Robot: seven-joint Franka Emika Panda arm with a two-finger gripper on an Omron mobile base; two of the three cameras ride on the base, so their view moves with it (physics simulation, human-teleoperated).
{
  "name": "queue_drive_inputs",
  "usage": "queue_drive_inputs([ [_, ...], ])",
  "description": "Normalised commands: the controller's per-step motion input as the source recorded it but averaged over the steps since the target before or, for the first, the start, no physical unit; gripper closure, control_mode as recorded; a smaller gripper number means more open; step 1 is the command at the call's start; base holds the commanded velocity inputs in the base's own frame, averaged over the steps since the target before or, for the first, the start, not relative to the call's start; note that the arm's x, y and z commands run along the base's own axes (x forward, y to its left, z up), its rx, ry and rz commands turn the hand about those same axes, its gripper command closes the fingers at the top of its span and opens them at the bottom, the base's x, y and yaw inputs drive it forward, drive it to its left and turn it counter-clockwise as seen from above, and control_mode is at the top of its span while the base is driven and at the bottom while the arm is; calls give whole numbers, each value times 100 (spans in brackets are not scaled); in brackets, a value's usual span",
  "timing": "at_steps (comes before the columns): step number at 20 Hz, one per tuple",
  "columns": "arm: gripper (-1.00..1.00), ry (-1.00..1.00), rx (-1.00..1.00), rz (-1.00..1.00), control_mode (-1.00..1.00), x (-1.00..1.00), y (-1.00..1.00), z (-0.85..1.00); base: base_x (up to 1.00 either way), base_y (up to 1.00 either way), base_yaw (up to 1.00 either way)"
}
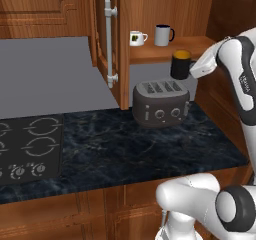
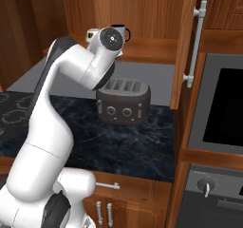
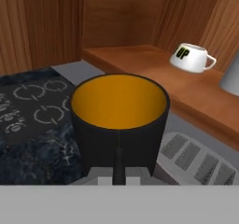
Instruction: Pick the mug on the counter and place it in the cabinet with the handle facing the right, like the mugs already inside.
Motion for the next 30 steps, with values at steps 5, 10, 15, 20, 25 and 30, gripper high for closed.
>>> queue_drive_inputs([
  [5,100,0,0,2,-100,27,0,25,0,0,0],
  [10,100,0,5,3,-100,23,0,10,0,0,0],
  [15,100,0,9,3,-100,39,0,4,0,0,0],
  [20,100,0,3,2,-100,37,0,15,0,0,0],
  [25,100,0,0,0,-100,29,0,12,0,0,0],
  [30,100,0,-1,0,-100,23,0,5,0,0,0],
])
